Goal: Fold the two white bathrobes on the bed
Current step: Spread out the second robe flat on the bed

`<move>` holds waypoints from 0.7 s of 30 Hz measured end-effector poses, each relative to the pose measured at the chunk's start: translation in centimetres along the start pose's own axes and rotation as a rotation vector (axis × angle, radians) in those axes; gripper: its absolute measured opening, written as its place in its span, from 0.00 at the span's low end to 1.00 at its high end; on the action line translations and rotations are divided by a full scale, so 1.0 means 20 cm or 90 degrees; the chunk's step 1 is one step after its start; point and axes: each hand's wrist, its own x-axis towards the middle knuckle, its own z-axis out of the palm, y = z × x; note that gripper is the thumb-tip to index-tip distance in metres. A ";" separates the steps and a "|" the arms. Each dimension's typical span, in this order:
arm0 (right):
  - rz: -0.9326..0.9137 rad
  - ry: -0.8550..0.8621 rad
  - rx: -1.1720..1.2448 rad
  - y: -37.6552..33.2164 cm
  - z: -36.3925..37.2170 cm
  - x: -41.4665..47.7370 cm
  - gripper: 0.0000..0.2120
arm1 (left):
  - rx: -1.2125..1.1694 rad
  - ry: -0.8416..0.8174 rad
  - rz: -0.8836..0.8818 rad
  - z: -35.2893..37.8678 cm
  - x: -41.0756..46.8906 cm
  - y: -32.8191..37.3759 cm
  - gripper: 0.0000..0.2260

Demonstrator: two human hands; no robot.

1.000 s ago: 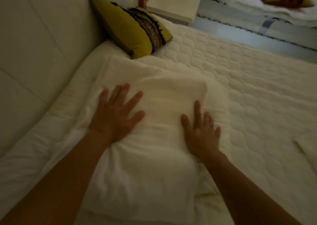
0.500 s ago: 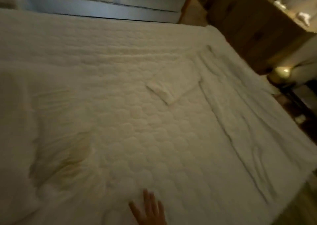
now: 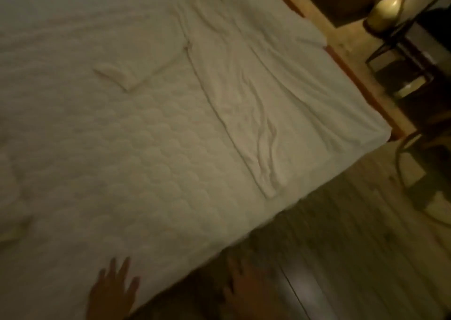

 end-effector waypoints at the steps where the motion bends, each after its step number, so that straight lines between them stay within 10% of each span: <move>1: 0.006 -0.012 -0.044 0.08 -0.16 -0.01 0.38 | 0.080 0.051 -0.021 0.02 -0.09 0.24 0.42; 8: 0.010 0.073 0.019 0.74 -0.75 -0.03 0.38 | 0.057 0.002 0.147 -0.12 -0.18 1.69 0.29; 21: -0.088 0.117 -0.154 1.36 -1.81 0.87 0.33 | 0.085 0.028 0.188 0.11 0.53 2.86 0.32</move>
